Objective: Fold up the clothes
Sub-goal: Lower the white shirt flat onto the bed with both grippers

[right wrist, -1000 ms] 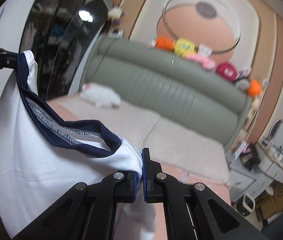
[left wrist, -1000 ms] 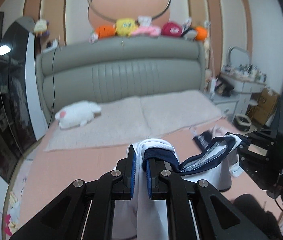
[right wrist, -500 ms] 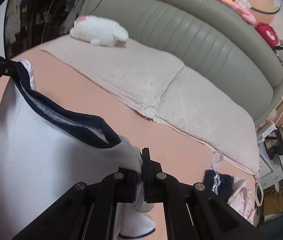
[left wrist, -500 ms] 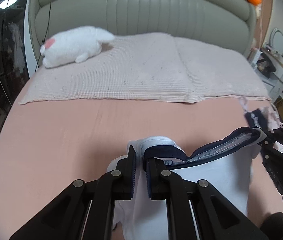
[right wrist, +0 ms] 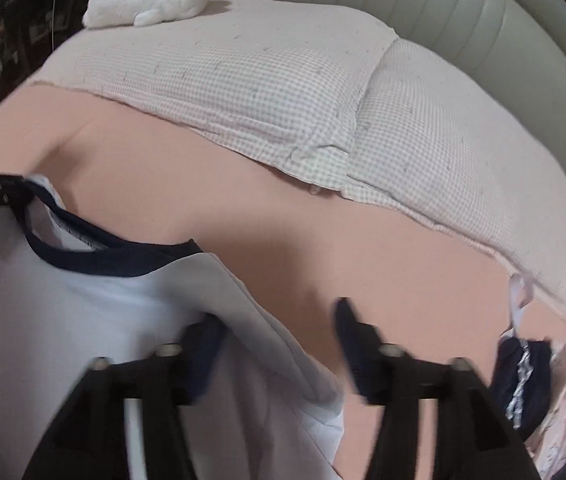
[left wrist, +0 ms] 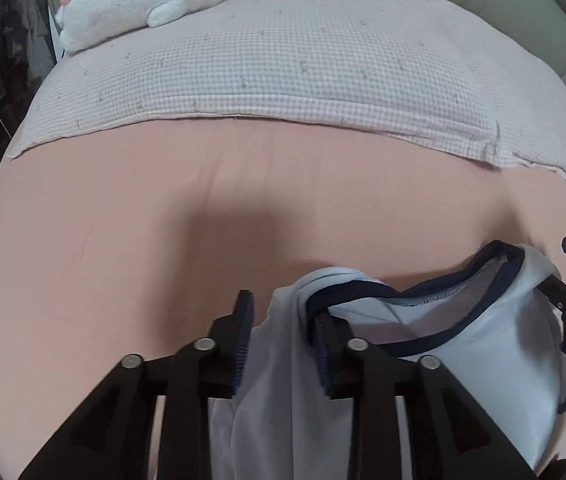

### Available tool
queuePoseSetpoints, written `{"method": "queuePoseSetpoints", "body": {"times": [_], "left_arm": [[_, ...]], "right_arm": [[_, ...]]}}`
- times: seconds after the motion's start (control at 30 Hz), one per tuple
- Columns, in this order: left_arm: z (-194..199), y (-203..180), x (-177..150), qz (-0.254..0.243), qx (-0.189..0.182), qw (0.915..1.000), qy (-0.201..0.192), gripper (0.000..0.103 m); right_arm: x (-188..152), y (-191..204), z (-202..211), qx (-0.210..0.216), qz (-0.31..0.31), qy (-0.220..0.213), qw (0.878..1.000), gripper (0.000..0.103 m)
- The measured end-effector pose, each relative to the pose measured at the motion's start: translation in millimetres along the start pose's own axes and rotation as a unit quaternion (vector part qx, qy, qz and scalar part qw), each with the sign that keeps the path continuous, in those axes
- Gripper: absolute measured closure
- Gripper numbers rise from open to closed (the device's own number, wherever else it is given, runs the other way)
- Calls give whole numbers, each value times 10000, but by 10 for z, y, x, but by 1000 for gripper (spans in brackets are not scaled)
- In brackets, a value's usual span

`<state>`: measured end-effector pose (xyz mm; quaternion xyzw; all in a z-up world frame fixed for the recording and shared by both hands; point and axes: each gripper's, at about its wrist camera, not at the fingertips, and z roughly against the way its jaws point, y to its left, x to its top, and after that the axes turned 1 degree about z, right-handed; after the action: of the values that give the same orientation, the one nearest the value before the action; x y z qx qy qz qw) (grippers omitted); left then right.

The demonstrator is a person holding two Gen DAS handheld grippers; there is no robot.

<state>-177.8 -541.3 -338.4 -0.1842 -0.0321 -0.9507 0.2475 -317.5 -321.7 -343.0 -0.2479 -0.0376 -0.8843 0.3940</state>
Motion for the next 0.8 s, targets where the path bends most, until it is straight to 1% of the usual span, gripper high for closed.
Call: {"method": "queuePoseSetpoints", "body": {"times": [0.03,0.07,0.1,0.17,0.2,0.3,0.43,0.5,0.57,0.63,0.67,0.73,0.8], "left_arm": [[46,28,-3,21,-102,9999,-38,69],[99,58,-4,66,-102,9999,-88,63],[153,88,-4,112,-94,9998,-138,52],[267,166,-15,302,-110,9993,-171,40],[324,203,-26,408,-141,9989,-186,40],[468,220,-52,425,-90,9987,-271,39],[582,193,-92,300,13,9993,-201,39],[555,192,-85,247,-32,9997,-73,39],[510,188,-59,176,173,9997,-5,39],[469,188,-41,142,321,9994,26,39],[452,191,-36,147,357,9993,22,39],[404,201,-18,199,374,9991,77,39],[355,211,1,253,388,9988,134,39]], "right_arm": [[-12,-80,47,113,-171,-62,9998,36],[-23,-162,96,192,-346,-118,9991,36],[-30,-234,135,190,-482,-128,9986,36],[-71,-342,243,141,-623,-153,9978,36],[-98,-379,311,128,-648,-198,9976,36],[-234,-475,546,102,-644,-310,9974,36],[-533,-570,751,171,-569,-169,9981,35],[-755,-630,803,175,-617,-67,9979,30],[-995,-709,796,151,-761,98,9969,30],[-1231,-828,731,283,-1148,306,9925,30],[-1322,-886,668,427,-1394,413,9884,30],[-1483,-981,518,784,-1901,652,9765,30],[-1590,-1000,411,1009,-2183,744,9678,30]]}}
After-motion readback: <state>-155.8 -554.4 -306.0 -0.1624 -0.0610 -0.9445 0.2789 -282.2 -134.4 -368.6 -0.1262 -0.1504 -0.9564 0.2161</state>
